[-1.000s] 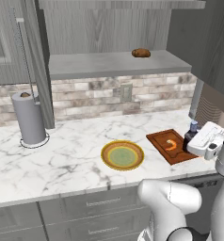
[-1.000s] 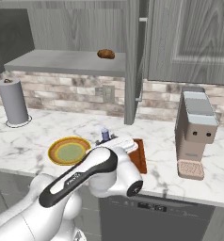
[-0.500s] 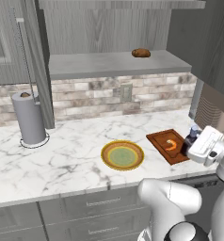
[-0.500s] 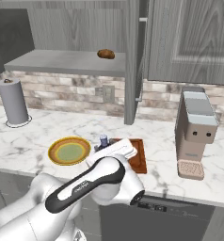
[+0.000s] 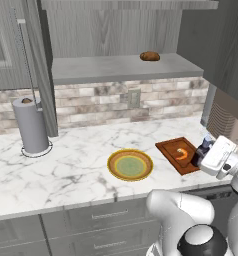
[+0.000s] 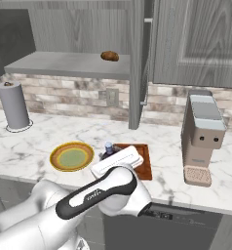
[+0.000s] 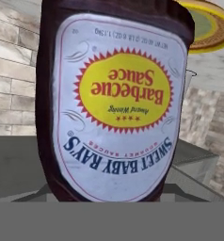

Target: Pick the shrimp from the plate and place it on the cutting board. Then pick the condiment bottle from the cabinet and place it next to the cutting board.

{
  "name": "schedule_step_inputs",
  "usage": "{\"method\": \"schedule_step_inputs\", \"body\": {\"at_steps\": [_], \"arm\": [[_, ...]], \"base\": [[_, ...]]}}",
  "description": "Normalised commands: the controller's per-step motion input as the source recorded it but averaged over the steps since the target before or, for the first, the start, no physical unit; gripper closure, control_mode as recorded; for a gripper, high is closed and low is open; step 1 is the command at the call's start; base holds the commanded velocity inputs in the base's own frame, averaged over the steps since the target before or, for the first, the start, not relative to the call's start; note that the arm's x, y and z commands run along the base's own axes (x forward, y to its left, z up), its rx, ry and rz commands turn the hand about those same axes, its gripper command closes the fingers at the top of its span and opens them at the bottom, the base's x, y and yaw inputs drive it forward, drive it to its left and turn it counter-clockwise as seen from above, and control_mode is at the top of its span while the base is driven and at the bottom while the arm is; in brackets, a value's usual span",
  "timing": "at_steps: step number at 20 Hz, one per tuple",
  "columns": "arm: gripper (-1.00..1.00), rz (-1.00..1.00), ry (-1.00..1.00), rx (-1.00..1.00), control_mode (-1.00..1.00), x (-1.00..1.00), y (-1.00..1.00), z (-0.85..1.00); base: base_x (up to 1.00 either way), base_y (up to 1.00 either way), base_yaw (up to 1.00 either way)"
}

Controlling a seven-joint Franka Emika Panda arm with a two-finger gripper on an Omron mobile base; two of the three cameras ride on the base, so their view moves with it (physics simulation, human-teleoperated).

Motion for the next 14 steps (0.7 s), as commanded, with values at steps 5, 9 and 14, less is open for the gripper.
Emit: {"method": "schedule_step_inputs", "body": {"at_steps": [5,9,14], "arm": [[1.0,0.01,0.0,0.01,-1.0,0.0,-0.22,-0.09],[1.0,0.0,0.0,0.0,-1.0,0.0,-0.22,-0.16],[1.0,0.0,0.0,0.0,-1.0,0.0,-0.12,-0.18]], "base": [[0.0,0.0,0.0],[0.0,0.0,0.0],[0.0,0.0,0.0]]}}
